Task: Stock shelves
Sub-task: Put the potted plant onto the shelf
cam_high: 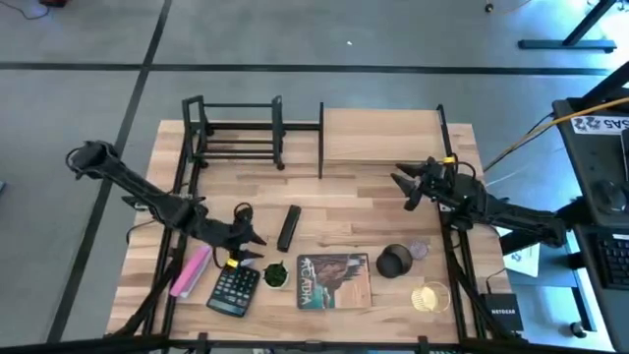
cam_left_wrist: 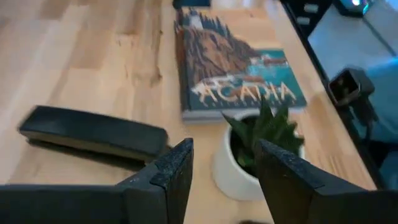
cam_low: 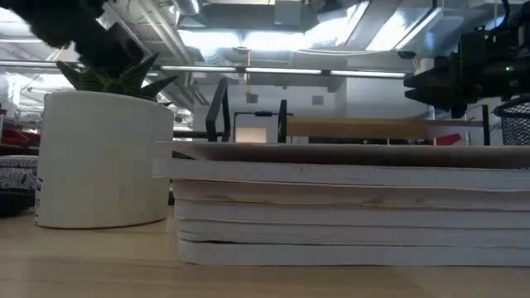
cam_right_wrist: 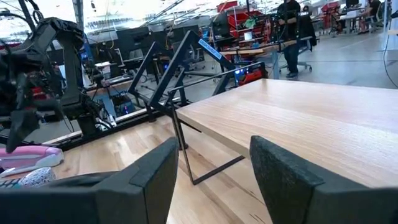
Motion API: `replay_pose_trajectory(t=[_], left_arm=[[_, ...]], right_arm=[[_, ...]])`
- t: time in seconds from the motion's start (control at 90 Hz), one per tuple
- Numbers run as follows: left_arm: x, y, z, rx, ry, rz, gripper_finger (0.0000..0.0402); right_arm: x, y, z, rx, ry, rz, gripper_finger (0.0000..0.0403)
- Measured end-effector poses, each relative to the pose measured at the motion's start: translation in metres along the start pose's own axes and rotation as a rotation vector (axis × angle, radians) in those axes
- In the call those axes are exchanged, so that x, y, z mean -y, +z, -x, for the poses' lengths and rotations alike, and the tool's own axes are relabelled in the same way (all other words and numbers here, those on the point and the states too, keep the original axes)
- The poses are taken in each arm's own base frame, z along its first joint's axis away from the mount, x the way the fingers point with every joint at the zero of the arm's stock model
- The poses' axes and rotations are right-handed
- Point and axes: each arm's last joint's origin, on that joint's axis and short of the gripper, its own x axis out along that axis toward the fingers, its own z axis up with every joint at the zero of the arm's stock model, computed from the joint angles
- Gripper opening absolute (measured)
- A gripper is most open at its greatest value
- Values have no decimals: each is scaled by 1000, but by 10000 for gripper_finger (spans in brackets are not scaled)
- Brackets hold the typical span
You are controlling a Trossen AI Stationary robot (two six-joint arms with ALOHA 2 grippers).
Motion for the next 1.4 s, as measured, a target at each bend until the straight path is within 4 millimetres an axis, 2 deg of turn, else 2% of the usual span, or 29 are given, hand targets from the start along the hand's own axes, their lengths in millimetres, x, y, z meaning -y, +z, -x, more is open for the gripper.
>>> replay_pose_trajectory(t=[0.311, 0.6, 0.956, 1.056, 1.289, 1.4], left_arm=[[10, -9, -5, -53, -23, 12, 153], [13, -29, 1, -231, -10, 46, 153], [14, -31, 2, -276, -50, 80, 155], [14, -32, 2, -286, -52, 87, 174], [6, -42, 0, -321, -4, 90, 266], [6, -42, -1, -307, -19, 49, 295]], right_arm=[[0, 0, 0, 0, 0, 0, 186], [0, 0, 0, 0, 0, 0, 186], [0, 0, 0, 0, 0, 0, 186], [0, 0, 0, 1, 0, 0, 186], [0, 0, 0, 0, 0, 0, 186], [0, 0, 0, 1, 0, 0, 186]])
